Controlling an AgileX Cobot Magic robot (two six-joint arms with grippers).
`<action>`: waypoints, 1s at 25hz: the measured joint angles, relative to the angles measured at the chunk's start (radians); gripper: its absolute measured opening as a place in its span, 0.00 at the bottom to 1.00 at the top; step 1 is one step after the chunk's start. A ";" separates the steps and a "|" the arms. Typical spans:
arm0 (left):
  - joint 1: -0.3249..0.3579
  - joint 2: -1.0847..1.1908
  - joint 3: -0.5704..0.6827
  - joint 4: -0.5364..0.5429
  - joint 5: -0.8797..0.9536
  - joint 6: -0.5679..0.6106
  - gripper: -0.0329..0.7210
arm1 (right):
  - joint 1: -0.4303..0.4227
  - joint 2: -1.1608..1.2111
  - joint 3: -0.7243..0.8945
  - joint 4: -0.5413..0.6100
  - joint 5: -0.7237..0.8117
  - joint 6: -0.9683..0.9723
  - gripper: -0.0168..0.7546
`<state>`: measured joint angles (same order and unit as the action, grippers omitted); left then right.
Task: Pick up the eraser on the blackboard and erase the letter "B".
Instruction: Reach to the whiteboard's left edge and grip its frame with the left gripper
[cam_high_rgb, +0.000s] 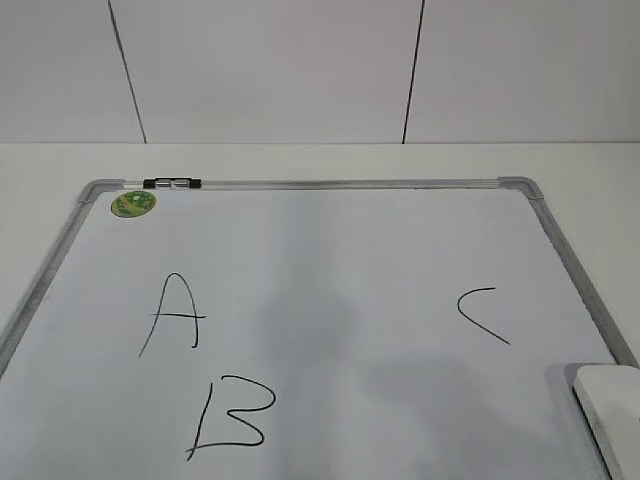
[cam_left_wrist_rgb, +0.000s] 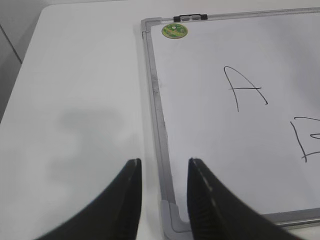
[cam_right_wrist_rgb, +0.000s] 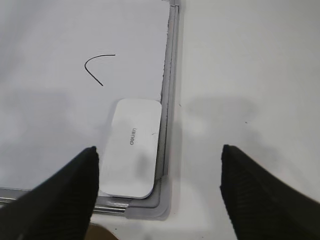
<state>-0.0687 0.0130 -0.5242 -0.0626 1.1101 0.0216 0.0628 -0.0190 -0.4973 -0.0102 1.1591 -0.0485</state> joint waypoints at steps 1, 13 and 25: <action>0.000 0.000 0.000 0.000 0.000 0.000 0.36 | 0.000 0.000 0.000 0.010 0.000 0.000 0.78; 0.000 0.148 -0.042 0.013 -0.041 0.000 0.37 | 0.000 0.000 0.000 0.048 0.000 0.000 0.78; 0.000 0.759 -0.163 -0.035 -0.072 -0.022 0.37 | 0.000 0.141 0.000 0.020 0.002 0.088 0.78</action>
<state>-0.0687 0.7725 -0.6872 -0.0975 1.0383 0.0000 0.0628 0.1224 -0.4973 0.0093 1.1610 0.0394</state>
